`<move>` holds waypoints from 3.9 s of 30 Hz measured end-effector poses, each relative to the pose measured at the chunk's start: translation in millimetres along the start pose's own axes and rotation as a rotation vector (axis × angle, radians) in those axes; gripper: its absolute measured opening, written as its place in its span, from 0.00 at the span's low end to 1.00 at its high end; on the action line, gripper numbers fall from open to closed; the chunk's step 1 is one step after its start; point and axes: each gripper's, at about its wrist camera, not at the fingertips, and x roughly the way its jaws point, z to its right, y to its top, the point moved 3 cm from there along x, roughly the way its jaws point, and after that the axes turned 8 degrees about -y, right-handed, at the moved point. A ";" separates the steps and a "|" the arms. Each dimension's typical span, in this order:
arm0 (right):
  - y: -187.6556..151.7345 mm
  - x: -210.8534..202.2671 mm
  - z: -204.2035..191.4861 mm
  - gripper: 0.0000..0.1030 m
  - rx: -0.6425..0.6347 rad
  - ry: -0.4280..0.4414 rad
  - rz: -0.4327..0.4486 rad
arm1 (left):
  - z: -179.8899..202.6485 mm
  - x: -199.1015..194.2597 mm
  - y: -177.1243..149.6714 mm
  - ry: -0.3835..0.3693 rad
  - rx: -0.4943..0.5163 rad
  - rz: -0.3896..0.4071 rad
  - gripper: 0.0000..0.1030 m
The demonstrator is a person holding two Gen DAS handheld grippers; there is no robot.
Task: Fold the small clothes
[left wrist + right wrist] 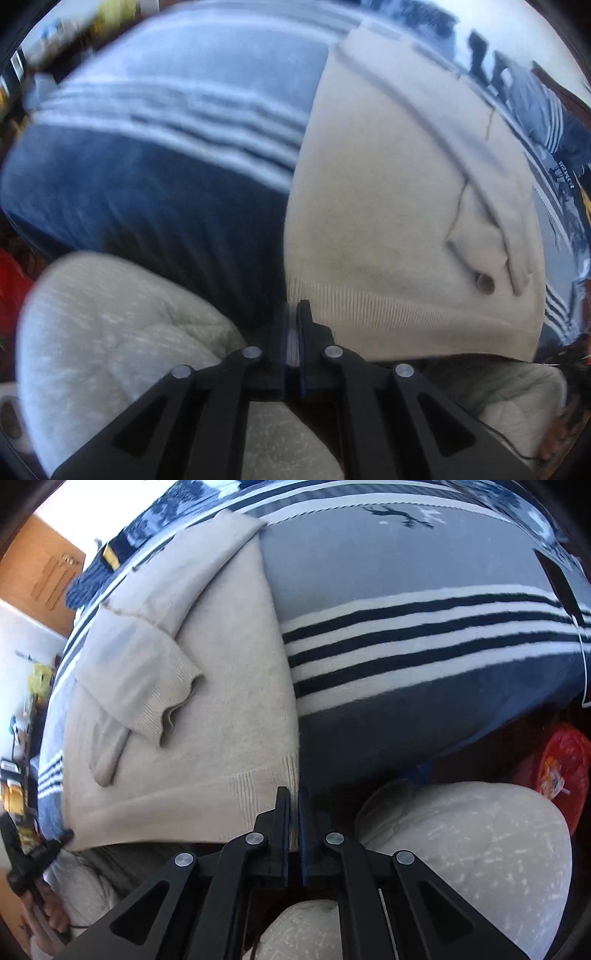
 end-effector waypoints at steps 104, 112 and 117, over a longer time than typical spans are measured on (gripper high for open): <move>84.5 22.0 -21.5 0.05 0.113 0.247 0.153 | -1.9 84.1 102.1 -0.193 0.042 0.061 0.08; 60.9 11.5 11.4 0.56 0.224 0.331 0.132 | 0.2 46.1 87.7 -0.174 0.033 0.100 0.54; 25.2 3.3 0.1 0.58 0.259 0.447 0.089 | -5.8 39.4 74.7 -0.330 -0.130 0.057 0.61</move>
